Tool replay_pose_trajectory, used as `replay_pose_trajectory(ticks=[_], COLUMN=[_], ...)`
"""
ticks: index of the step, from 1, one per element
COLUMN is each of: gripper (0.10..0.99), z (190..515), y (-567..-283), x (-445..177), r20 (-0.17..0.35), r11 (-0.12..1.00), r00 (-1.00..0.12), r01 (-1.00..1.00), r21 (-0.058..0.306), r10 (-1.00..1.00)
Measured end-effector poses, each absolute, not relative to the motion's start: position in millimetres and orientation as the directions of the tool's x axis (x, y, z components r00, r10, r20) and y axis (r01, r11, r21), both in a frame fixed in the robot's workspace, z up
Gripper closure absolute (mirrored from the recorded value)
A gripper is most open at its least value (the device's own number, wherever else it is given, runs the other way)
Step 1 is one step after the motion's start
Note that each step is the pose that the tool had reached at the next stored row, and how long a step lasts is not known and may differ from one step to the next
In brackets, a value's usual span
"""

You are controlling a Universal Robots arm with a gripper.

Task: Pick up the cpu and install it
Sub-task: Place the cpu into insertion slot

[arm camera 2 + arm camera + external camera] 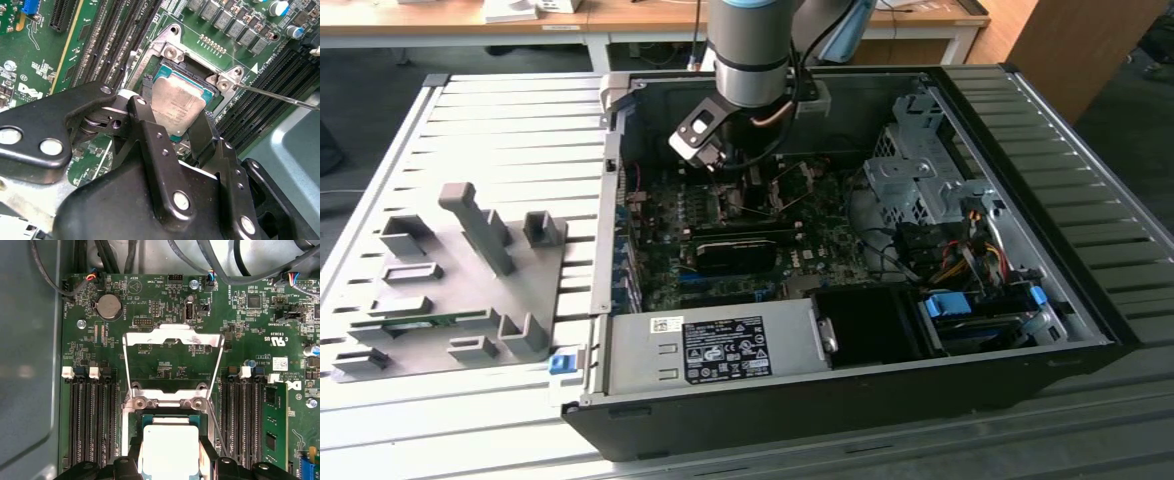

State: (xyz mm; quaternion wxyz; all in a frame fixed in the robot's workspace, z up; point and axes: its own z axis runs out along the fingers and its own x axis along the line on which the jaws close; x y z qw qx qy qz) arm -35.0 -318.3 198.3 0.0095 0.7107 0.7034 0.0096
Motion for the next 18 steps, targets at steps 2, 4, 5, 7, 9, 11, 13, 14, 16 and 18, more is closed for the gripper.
replay_pose_trajectory(ticks=[2,4,5,7,9,11,13,14,16,18], gripper=[0.553,0.553,0.553,0.553,0.553,0.553,0.553,0.553,0.553,0.553], z=[197.8,197.0,196.6,195.7,194.9,194.6,194.4,194.4,194.3,194.3], y=[-318.1,-318.0,-318.0,-318.0,-318.1,-318.2,-318.1,-318.1,-318.1,-318.1], x=[-34.9,-34.9,-35.0,-35.0,-35.0,-35.0,-35.0,-35.0,-35.0,-35.0], r20=[0.0,0.0,0.0,0.0,0.0,0.0,0.0,0.0,0.0,0.0], r11=[-0.01,-0.01,-0.01,-0.01,-0.01,-0.01,-0.01,-0.01,-0.01,-0.01], r00=[0.01,0.01,0.01,0.01,0.01,0.01,0.01,0.01,0.01,0.01], r01=[1.0,1.0,1.0,1.0,1.0,1.0,1.0,1.0,1.0,1.0], r21=[0.027,0.027,0.027,0.027,0.027,0.027,0.027,0.027,0.027,0.027], r10=[1.0,1.0,1.0,1.0,1.0,1.0,1.0,1.0,1.0,1.0])
